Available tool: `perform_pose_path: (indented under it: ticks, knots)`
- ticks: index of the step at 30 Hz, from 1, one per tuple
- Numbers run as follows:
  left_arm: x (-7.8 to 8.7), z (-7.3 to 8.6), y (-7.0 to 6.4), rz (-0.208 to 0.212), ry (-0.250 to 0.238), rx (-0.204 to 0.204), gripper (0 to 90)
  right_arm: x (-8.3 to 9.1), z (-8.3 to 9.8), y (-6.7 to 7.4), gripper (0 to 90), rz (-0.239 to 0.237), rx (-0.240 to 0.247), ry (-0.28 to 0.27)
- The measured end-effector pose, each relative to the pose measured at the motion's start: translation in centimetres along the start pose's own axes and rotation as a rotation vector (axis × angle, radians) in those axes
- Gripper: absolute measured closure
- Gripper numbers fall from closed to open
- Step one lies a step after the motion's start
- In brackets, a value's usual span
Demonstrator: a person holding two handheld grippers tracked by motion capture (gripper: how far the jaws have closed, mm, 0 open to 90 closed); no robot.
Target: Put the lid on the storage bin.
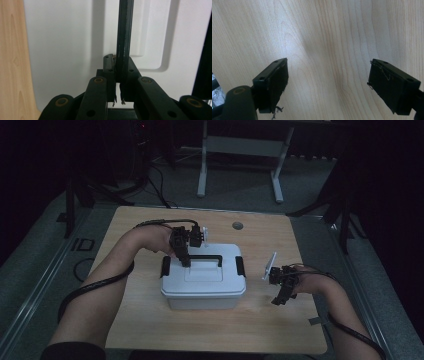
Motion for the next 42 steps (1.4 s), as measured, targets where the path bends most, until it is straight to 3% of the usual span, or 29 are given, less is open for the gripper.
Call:
perform_pose_path:
  ticks: [9,13,16,17,18,19,23,25,26,27,31,33,37,42]
  knots:
    - [-0.2,0.0,0.1,0.011,-0.001,0.008,83.4,-0.1,-0.3,0.0,15.9,-0.001,0.006,-0.002]
    - [-0.2,0.0,0.1,-0.004,-0.006,0.007,80.7,-0.2,-0.3,0.0,15.9,-0.002,0.005,-0.003]
    - [0.0,0.2,0.3,-0.013,-0.024,0.030,59.2,-0.1,-0.2,0.0,15.9,0.000,0.003,-0.007]
    - [0.1,0.6,0.7,-0.036,-0.053,0.068,51.2,-0.1,-0.2,0.0,15.9,0.001,0.002,-0.007]
    - [0.1,0.6,0.7,-0.036,-0.053,0.068,44.4,-0.1,-0.2,0.0,15.9,0.001,0.000,-0.009]
    - [0.3,0.9,1.0,-0.076,-0.084,0.093,33.1,0.0,-0.1,0.0,15.9,0.002,-0.002,-0.007]
    - [0.3,1.8,1.1,-0.085,-0.109,0.123,14.3,0.0,-0.1,-0.1,15.9,0.004,-0.001,-0.009]
    - [0.3,2.3,1.1,-0.115,-0.108,0.111,13.1,-0.1,-0.1,-0.1,15.9,0.002,-0.004,-0.011]
    - [0.3,2.8,1.0,-0.106,-0.154,0.126,11.1,-0.1,-0.1,0.0,15.9,0.003,-0.002,-0.008]
    - [0.3,2.8,1.0,-0.106,-0.154,0.126,2.6,-0.1,-0.1,0.0,15.9,0.003,-0.002,-0.008]
    - [0.2,4.1,0.7,-0.110,-0.195,0.139,1.3,0.0,-0.3,0.0,15.9,0.003,-0.001,-0.010]
    - [0.1,5.1,0.5,-0.095,-0.196,0.142,1.3,0.0,-0.3,0.0,15.9,0.004,-0.001,-0.013]
    - [-0.3,7.2,0.3,-0.104,-0.194,0.160,1.3,-0.1,-0.3,0.0,15.9,0.004,0.002,-0.006]
    - [-0.5,9.6,-0.1,-0.092,-0.219,0.202,1.3,-0.2,-0.5,0.0,15.9,-0.001,0.004,-0.003]
Point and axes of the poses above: each handheld gripper's, and its own axes: x roughly backward along the jaws, z roughly out of its underside, y roughly to its left, the point moved 3 cm from there along -x, roughly forward along the jaws, and after that the axes turned 1 degree about -y, right-handed, at the moved point
